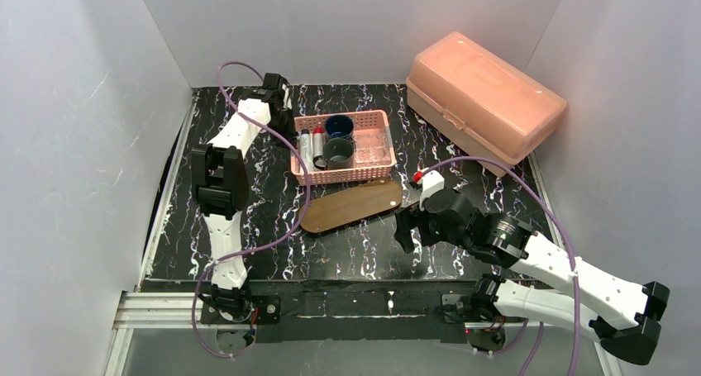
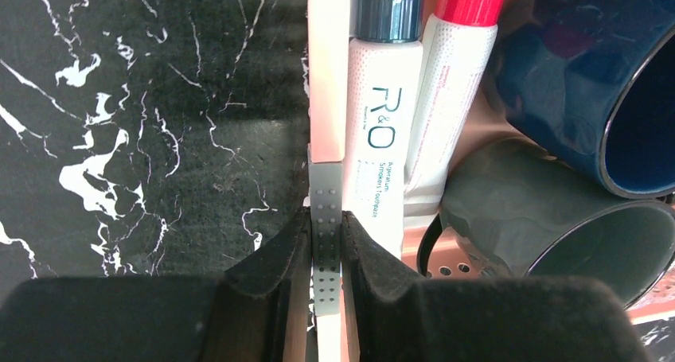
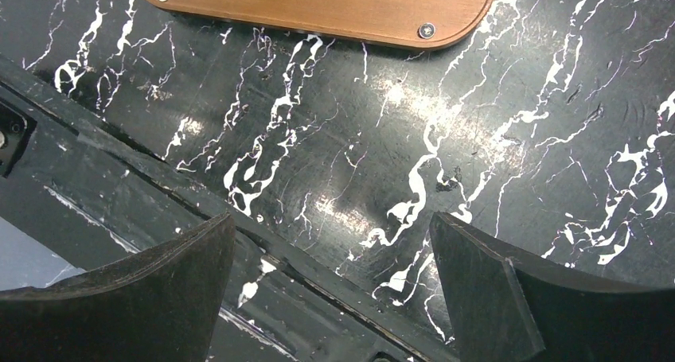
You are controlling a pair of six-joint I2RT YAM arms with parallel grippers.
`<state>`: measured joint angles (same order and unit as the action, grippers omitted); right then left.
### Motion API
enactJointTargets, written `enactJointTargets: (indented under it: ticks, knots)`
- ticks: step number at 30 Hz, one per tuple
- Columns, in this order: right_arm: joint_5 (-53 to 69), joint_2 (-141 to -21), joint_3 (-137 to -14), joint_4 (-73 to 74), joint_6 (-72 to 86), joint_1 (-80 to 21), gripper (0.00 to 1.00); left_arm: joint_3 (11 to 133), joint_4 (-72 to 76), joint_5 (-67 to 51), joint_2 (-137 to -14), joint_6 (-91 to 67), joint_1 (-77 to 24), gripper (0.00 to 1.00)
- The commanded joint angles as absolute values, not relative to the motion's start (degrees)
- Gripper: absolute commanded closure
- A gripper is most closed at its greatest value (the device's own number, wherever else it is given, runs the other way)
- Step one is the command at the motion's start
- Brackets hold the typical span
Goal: Prepare toiletry sets of a toothbrush and toothpaste on the tray
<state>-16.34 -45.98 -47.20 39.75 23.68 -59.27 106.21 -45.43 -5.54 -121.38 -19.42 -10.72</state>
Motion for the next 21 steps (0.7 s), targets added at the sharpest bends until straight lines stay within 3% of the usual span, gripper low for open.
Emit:
enactJointTargets:
  ticks: [1,21]
  knots:
    - [-16.7,-46.7,-47.4,38.3,23.7,-59.3,0.0,108.2,-44.2,-9.2,-121.5,-15.6,-13.9,1.0]
    - [-17.7,-48.6,-47.6,38.8,25.1,-59.3,0.0,92.1,-36.2,-12.6,-111.5,-13.6,-17.2,1.0]
